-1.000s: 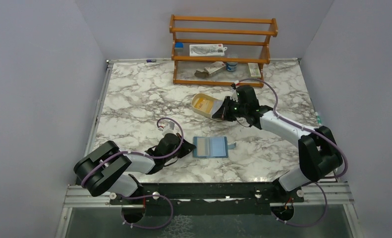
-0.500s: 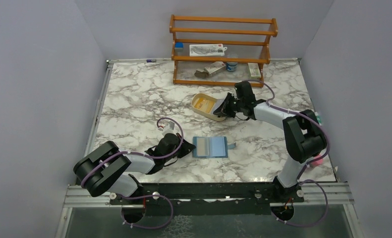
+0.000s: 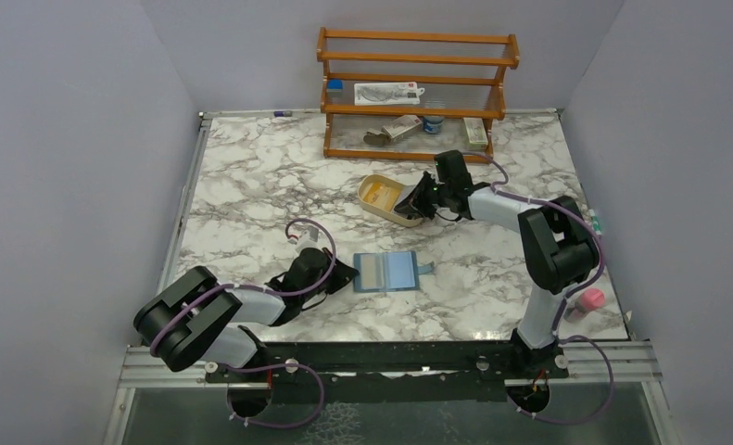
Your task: Take the credit cards out of the card holder
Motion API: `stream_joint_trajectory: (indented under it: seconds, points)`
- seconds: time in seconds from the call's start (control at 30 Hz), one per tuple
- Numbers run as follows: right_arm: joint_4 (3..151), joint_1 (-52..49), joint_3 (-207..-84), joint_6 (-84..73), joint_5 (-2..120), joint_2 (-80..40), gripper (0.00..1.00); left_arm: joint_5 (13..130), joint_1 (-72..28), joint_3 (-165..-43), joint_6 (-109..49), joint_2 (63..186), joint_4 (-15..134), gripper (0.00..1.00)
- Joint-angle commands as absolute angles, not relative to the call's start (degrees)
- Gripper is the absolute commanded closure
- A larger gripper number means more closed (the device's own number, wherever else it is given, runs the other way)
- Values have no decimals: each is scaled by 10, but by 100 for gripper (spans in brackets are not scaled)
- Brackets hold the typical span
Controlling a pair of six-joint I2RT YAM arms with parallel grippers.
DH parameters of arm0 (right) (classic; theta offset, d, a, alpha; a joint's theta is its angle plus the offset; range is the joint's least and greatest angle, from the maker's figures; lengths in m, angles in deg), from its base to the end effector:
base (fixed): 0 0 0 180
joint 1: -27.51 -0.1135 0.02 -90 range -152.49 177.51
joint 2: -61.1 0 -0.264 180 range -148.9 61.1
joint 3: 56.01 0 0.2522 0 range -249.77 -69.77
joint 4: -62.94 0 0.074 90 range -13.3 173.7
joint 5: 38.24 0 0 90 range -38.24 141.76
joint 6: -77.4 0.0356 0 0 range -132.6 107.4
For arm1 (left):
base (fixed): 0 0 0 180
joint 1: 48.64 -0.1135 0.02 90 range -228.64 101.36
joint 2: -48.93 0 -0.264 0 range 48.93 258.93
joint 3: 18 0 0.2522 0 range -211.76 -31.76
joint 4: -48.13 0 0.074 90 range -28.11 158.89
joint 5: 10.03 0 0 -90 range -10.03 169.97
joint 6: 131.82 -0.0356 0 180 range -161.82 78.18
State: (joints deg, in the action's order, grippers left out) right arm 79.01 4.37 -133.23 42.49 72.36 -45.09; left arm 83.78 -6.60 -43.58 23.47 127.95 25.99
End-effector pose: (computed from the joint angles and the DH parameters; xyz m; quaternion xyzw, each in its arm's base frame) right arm 0.3538 0.1648 0.1689 0.1845 0.8928 0.3655 0.1877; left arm 0.1602 -0.1412 0.1132 -0.1915 0.8500 -0.3775 0.3136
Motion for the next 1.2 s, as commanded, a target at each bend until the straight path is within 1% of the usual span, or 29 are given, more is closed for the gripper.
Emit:
stream_joint_trajectory:
  seconds: [0.0, 0.2, 0.33, 0.37, 0.4, 0.47, 0.53, 0.6, 0.77, 0.83, 1.1, 1.13, 1.17]
  points:
    - [783, 48, -1323, 460, 734, -453, 99, 824, -77, -424, 221, 1269, 264, 100]
    - [812, 52, -1325, 467, 718, -445, 98, 819, -85, -423, 218, 1268, 264, 100]
    - [821, 57, -1322, 468, 716, -445, 87, 817, -88, -423, 217, 1267, 264, 100]
    - [821, 58, -1320, 468, 717, -445, 84, 817, -88, -423, 217, 1267, 264, 100]
    - [822, 60, -1319, 468, 719, -443, 77, 817, -88, -422, 217, 1267, 264, 100]
    - [820, 62, -1314, 469, 722, -441, 68, 816, -90, -423, 216, 1267, 264, 100]
    - [819, 66, -1311, 468, 727, -437, 62, 816, -90, -423, 216, 1267, 264, 100]
    - [820, 69, -1309, 465, 732, -432, 58, 816, -90, -422, 215, 1268, 264, 100]
    - [837, 76, -1313, 460, 732, -414, 52, 815, -95, -423, 214, 1269, 264, 100]
    - [849, 77, -1319, 457, 724, -401, 47, 814, -96, -424, 213, 1269, 264, 100]
    - [924, 78, -1358, 437, 670, -334, 45, 809, -100, -433, 205, 1269, 264, 100]
    - [931, 79, -1360, 433, 659, -322, 44, 808, -100, -435, 204, 1267, 265, 100]
    - [939, 79, -1362, 428, 651, -310, 41, 807, -100, -437, 202, 1264, 267, 100]
